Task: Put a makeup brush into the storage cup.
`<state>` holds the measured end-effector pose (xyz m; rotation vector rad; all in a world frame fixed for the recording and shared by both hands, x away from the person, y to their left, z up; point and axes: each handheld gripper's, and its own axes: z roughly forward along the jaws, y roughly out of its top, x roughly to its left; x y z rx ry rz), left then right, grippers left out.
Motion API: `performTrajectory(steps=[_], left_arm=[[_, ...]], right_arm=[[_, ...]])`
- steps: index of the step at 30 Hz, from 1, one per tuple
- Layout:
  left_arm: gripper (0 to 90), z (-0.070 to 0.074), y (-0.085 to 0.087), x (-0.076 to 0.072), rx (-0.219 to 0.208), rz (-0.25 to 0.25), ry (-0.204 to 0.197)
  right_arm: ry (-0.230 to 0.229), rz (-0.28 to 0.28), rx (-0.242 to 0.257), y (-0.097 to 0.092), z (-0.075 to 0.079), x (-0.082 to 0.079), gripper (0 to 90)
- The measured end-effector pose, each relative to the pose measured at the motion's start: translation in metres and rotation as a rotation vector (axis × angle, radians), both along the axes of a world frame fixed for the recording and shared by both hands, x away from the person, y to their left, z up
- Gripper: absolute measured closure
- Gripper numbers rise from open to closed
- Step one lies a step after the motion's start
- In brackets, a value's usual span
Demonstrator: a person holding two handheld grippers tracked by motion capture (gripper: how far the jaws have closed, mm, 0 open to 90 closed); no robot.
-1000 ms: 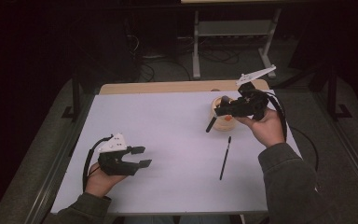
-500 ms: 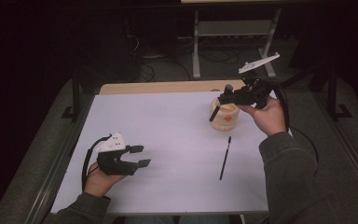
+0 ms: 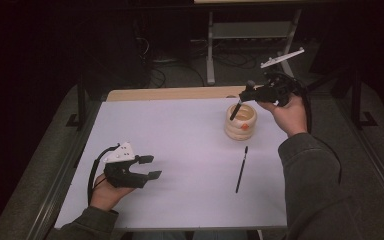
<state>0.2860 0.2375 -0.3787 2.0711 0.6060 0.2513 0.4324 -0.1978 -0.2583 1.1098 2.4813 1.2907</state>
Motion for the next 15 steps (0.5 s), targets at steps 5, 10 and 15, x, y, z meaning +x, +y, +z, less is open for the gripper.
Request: performTrajectory(steps=[5, 10, 15], left_arm=[[38.9, 0.000, 0.000, 0.000, -0.003, 0.004, 0.003], [38.9, 0.000, 0.000, 0.000, -0.004, 0.002, -0.001], [38.9, 0.000, 0.000, 0.000, -0.003, 0.000, 0.002]], right_arm=[[0.000, -0.028, -0.003, -0.004, 0.002, 0.008, 75.8], [0.007, -0.061, 0.007, -0.008, 0.002, 0.014, 75.9], [0.012, -0.096, -0.015, -0.013, 0.000, 0.022, 75.8]])
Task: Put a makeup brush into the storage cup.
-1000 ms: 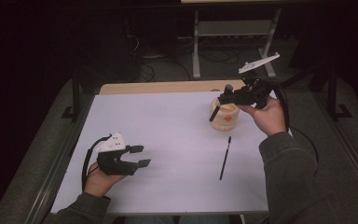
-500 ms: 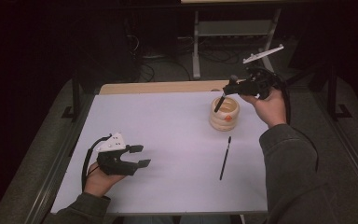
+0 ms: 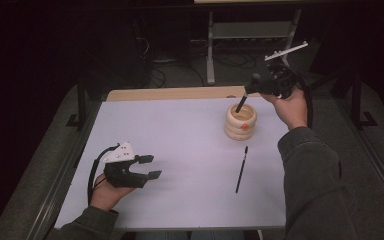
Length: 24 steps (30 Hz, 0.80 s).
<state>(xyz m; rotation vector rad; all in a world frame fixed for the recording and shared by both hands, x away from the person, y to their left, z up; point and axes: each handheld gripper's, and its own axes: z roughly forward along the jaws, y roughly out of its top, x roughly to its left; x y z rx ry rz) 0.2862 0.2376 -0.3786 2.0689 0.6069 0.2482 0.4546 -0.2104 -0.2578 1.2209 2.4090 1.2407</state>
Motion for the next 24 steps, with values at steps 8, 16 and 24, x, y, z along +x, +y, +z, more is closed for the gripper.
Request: performTrajectory(steps=[8, 16, 24], left_arm=[[39.0, 0.000, 0.000, 0.000, -0.004, -0.002, 0.001], [39.8, 0.000, -0.001, 0.000, -0.007, -0.012, 0.001], [38.9, 0.000, -0.001, 0.000, 0.001, -0.008, 0.001]], right_arm=[[0.008, -0.034, -0.001, -0.003, -0.003, 0.007, 75.9], [0.012, -0.081, -0.001, -0.006, -0.012, 0.013, 75.8], [0.020, -0.097, -0.006, -0.007, -0.020, 0.015, 75.8]])
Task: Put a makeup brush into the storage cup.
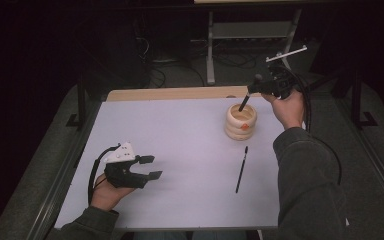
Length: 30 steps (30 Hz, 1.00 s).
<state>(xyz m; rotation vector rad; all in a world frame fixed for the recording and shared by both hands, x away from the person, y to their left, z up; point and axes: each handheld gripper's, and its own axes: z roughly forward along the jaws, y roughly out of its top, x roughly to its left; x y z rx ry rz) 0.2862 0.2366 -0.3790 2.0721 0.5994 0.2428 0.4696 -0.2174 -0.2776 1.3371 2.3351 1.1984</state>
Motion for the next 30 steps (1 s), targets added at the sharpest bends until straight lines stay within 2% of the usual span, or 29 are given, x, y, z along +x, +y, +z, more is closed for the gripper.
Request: performTrajectory(steps=[10, 20, 30], left_arm=[[37.3, 0.000, 0.000, 0.000, 0.004, 0.004, 0.003], [37.2, 0.000, 0.000, 0.001, 0.000, 0.002, 0.002], [37.2, -0.001, 0.000, 0.001, 0.001, 0.002, 0.006]], right_arm=[[0.025, 0.001, -0.008, -0.001, -0.017, -0.003, 75.8], [0.025, 0.006, -0.018, 0.004, -0.025, -0.005, 75.8], [0.031, 0.004, -0.020, 0.006, -0.042, -0.010, 75.7]])
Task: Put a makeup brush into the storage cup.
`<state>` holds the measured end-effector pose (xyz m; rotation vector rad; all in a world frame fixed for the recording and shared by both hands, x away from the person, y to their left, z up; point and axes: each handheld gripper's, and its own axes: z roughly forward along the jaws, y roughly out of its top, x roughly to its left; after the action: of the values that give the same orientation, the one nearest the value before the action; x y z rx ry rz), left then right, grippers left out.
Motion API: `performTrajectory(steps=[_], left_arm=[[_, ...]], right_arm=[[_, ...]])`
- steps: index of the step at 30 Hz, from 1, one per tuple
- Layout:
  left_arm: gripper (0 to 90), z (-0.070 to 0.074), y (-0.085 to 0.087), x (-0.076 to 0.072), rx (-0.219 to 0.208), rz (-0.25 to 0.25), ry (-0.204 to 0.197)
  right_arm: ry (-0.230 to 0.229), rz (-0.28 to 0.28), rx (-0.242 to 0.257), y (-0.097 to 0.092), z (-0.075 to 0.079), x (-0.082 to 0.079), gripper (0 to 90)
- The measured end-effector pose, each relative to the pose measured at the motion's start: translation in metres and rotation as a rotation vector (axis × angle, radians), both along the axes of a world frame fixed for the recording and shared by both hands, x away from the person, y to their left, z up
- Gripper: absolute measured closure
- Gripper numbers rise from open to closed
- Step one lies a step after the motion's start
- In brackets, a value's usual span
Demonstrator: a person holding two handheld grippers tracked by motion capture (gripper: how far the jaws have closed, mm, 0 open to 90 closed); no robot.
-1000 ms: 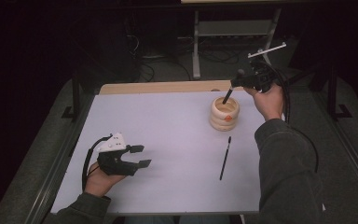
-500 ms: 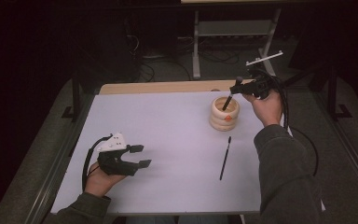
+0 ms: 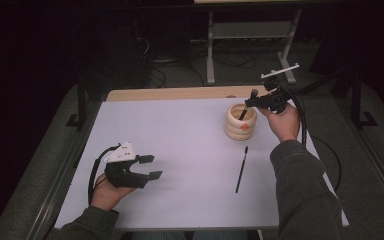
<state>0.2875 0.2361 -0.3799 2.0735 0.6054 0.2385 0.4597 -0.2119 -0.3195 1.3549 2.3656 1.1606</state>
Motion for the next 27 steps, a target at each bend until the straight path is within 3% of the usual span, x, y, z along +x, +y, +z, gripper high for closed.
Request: performTrajectory(steps=[10, 27], left_arm=[[37.3, -0.001, 0.000, 0.001, 0.001, 0.000, 0.000], [37.7, -0.001, 0.000, 0.001, 0.005, -0.002, 0.005]], right_arm=[[0.006, -0.004, 0.017, -0.002, -0.006, -0.002, 75.6], [0.012, 0.003, -0.001, 0.001, -0.018, -0.009, 72.6]])
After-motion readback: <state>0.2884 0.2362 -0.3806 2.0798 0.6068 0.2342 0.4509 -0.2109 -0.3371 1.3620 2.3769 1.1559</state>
